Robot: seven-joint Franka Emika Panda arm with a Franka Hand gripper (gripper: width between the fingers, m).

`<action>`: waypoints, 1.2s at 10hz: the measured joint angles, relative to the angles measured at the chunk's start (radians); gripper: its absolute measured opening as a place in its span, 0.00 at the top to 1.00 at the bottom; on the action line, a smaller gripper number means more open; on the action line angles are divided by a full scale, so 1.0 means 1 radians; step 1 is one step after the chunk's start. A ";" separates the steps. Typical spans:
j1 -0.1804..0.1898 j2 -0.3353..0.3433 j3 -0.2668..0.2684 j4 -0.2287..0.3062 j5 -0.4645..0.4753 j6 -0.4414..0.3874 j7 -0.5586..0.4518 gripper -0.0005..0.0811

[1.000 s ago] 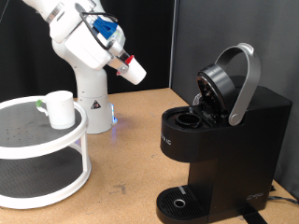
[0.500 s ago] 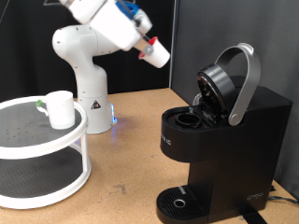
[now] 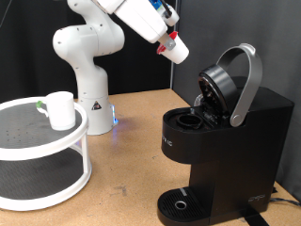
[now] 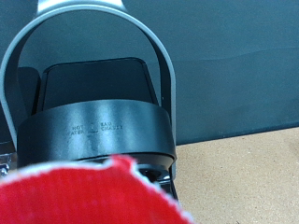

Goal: Make a cup of coffee with the keurig machine

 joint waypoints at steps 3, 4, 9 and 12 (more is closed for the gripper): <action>-0.001 0.003 0.003 -0.016 -0.025 -0.008 0.000 0.45; -0.001 0.010 0.010 -0.024 -0.062 -0.009 0.004 0.45; 0.002 0.053 0.057 -0.059 -0.096 0.067 0.008 0.45; 0.002 0.069 0.084 -0.077 -0.107 0.105 0.007 0.45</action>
